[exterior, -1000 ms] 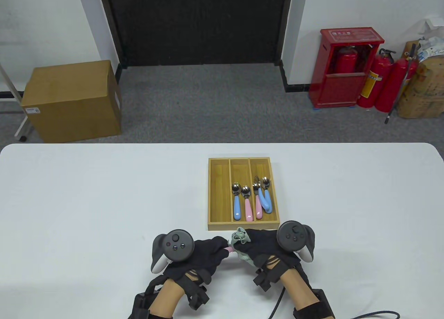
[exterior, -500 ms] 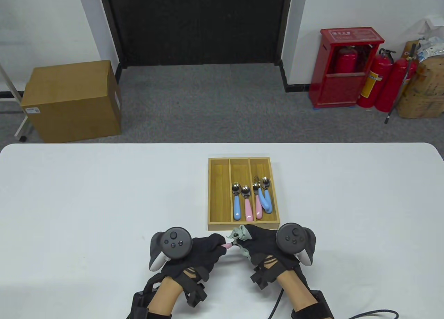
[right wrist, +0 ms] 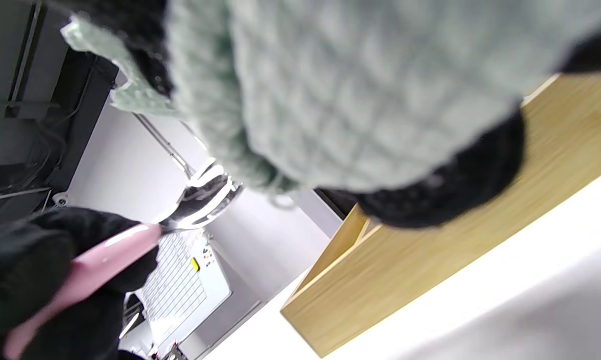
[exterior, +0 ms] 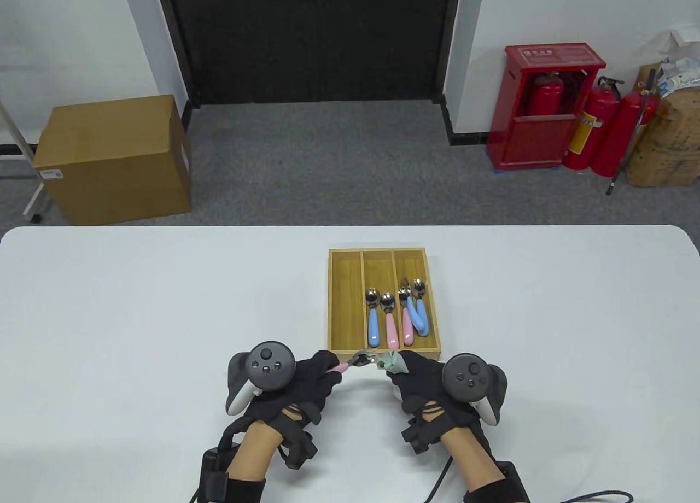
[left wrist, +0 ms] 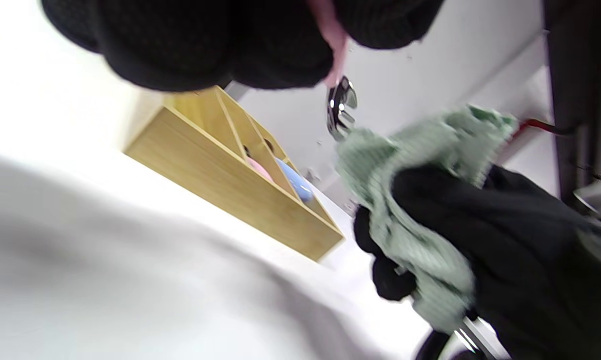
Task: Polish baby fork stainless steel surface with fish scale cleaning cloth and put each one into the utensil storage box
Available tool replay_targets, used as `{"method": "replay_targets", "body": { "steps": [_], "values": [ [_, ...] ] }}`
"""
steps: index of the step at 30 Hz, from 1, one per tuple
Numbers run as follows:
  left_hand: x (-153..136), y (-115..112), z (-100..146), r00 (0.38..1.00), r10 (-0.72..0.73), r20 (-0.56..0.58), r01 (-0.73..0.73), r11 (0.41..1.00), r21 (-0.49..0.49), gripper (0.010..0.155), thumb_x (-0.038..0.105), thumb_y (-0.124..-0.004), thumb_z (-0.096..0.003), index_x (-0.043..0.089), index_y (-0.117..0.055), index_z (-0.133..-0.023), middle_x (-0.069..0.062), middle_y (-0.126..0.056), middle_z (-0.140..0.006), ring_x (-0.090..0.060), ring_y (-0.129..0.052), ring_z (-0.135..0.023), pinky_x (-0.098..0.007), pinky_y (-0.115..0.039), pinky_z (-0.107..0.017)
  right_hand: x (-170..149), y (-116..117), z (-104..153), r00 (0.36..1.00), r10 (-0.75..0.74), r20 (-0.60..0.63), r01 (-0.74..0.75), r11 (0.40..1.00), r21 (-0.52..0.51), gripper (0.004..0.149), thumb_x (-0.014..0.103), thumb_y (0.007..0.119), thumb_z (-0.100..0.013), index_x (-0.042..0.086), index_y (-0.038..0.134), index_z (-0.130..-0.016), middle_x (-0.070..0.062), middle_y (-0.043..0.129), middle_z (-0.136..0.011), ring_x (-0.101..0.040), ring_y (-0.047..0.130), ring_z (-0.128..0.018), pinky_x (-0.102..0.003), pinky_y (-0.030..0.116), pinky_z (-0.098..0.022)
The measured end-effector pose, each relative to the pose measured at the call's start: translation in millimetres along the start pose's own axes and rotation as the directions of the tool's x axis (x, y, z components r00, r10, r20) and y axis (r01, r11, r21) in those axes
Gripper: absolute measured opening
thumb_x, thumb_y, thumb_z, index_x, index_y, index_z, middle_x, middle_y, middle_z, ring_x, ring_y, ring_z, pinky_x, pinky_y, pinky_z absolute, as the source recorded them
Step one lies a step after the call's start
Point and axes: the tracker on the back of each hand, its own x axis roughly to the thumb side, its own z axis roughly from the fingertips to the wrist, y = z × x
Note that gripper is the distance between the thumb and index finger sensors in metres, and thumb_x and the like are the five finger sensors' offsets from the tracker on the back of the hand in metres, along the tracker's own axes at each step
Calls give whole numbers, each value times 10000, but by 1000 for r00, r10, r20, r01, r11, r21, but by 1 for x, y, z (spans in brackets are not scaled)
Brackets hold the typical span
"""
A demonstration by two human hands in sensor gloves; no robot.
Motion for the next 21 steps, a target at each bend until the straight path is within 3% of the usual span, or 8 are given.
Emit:
{"method": "replay_targets", "body": {
  "steps": [5,9,21],
  "values": [
    [4,19,-20,967,-168,-191,176,984,27,607,357,-688,-506,148,-522,-1051,-37,-869,-775,-295,-930,-591,-618,-640,-620,-4,0,0,1000,-9,-19,9,1000,4,400,293,903,-363,67,923,-693,-228,1031,-491,-314,1040,-189,-501,828,-155],
    [8,22,-39,944,-178,-277,195,980,35,616,329,-697,-507,153,-503,-1064,-48,-847,-851,-331,-925,-686,-634,-604,-646,-5,0,1,1000,-4,-28,4,1000,15,404,293,899,-374,62,911,-706,-232,1023,-506,-320,1037,-206,-507,825,-167],
    [12,-8,-89,912,-153,-380,225,962,153,588,357,-735,-512,227,-566,-1060,-18,-887,-920,-401,-811,-904,-661,-478,-706,-12,4,-1,998,-33,-62,35,998,44,413,293,890,-389,56,892,-728,-241,1009,-536,-334,1034,-238,-521,818,-192]
  ]
}}
